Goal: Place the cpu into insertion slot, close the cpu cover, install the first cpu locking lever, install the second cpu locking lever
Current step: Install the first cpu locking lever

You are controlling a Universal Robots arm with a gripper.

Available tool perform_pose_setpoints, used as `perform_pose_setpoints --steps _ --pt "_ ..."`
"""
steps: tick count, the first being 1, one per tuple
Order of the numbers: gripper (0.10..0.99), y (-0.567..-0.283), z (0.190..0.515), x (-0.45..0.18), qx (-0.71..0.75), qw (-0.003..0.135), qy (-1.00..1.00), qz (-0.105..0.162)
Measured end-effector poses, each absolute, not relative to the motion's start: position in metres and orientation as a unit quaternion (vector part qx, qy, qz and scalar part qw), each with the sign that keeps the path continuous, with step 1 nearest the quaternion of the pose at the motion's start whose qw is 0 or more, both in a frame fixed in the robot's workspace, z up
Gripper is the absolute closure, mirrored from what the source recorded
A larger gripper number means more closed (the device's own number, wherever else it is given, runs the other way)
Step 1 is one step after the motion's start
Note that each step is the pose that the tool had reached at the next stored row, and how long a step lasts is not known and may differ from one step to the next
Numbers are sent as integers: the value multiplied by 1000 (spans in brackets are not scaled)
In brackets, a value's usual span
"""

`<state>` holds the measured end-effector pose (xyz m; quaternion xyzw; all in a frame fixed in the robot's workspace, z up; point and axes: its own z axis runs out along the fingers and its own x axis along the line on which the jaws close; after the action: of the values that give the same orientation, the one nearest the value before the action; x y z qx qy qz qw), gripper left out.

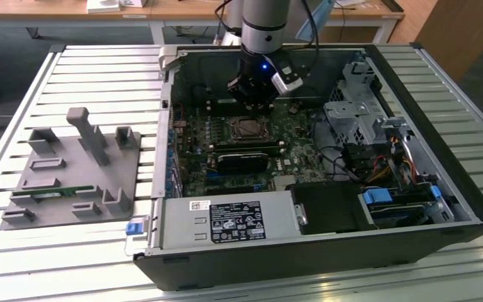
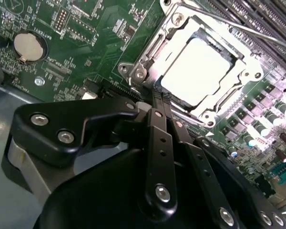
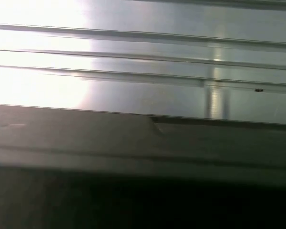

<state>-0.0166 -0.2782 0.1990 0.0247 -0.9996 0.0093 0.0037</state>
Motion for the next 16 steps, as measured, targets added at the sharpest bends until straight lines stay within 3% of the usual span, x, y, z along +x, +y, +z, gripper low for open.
perform_pose_setpoints --steps 6,10,16 --pt "980 -277 197 -17 25 4 -1000 13" --pt "980 -276 197 -17 25 3 -1000 -10" --pt "980 -276 207 -17 25 3 -1000 -11"
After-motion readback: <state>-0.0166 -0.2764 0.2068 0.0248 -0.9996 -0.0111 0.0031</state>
